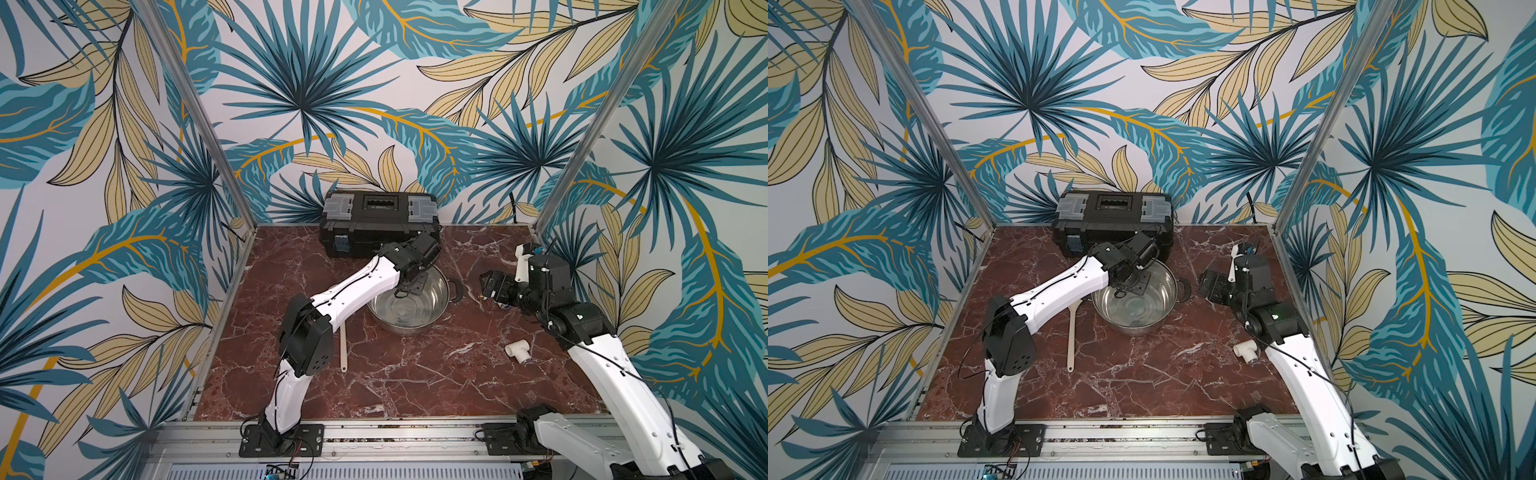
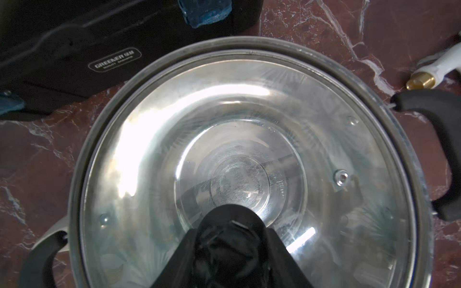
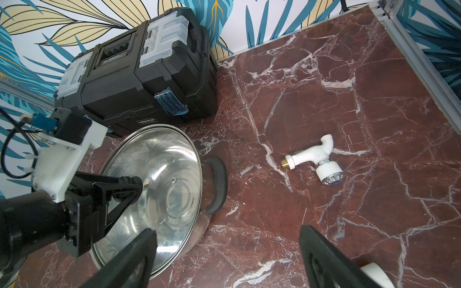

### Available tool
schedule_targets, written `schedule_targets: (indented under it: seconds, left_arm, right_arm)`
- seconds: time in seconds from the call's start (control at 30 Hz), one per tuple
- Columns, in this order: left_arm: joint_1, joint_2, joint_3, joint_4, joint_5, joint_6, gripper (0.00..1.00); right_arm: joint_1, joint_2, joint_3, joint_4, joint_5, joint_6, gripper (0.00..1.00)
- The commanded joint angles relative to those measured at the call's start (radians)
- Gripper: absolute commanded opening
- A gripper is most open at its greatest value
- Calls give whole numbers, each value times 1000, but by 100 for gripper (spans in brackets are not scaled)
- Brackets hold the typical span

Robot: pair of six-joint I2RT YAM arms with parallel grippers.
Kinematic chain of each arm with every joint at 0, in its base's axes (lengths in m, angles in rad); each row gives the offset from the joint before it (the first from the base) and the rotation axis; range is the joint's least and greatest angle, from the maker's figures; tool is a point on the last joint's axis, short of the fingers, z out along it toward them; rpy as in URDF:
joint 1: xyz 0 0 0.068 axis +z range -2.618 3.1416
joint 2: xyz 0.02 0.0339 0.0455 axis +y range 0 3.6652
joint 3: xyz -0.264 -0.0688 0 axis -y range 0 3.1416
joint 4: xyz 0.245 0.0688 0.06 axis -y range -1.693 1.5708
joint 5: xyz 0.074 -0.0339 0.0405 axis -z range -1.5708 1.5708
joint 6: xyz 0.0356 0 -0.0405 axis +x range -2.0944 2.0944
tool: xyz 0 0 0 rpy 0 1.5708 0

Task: Stir the soup with a spoon
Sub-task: Pick up the lid from the pan, then place the lid at the center of the board.

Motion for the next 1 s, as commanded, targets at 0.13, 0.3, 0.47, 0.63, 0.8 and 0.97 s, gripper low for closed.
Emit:
schedule_targets:
  seconds: [0.13, 0.3, 0.47, 0.63, 0.8, 0.97]
  left_arm:
    - [4, -63, 78, -4, -46, 15, 28]
    - [12, -185, 78, 34, -122, 37, 28]
    - [94, -320, 20, 41, -115, 29, 25]
    - [267, -517, -199, 104, -89, 14, 25]
    - [496, -689, -450, 183, -13, -11, 26]
    - [682, -752, -656, 280, 55, -33, 26]
  right_arm:
    - [4, -14, -14, -26, 8, -2, 94]
    - [4, -2, 0, -25, 5, -4, 95]
    - [6, 17, 15, -20, -12, 5, 94]
    - [17, 34, 26, -9, -32, 9, 94]
    - [52, 54, 28, -2, -31, 14, 94]
    - [75, 67, 19, 4, -21, 20, 94]
